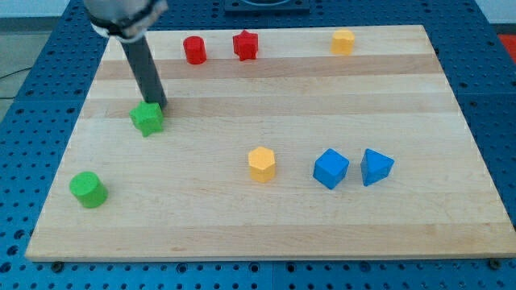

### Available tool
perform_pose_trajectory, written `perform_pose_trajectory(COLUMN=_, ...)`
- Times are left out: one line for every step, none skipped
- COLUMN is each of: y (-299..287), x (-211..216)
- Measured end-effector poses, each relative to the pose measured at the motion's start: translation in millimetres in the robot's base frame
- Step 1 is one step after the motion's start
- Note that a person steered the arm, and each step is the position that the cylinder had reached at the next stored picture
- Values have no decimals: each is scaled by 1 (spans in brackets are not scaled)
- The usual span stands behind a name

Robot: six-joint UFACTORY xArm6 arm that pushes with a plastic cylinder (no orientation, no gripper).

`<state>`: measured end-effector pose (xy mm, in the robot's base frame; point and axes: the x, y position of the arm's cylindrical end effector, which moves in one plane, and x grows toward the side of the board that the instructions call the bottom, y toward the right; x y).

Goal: Push red star left diagonally towards yellow hexagon

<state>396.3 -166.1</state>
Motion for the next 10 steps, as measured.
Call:
perform_pose_trajectory(y=-16, x=12)
perform_pose_trajectory(y=-61, x=75)
perform_pose_trajectory(y=-65, x=101)
perform_pose_trajectory(y=-67, x=99)
perform_pose_trajectory(y=-70, x=99)
perform_pose_trajectory(y=-76, x=99)
perform_pose_trajectory(y=-82, x=99)
perform_pose_trajectory(y=-87, x=99)
perform_pose_trajectory(y=-90, x=99)
perform_pose_trajectory(y=-92, x=99)
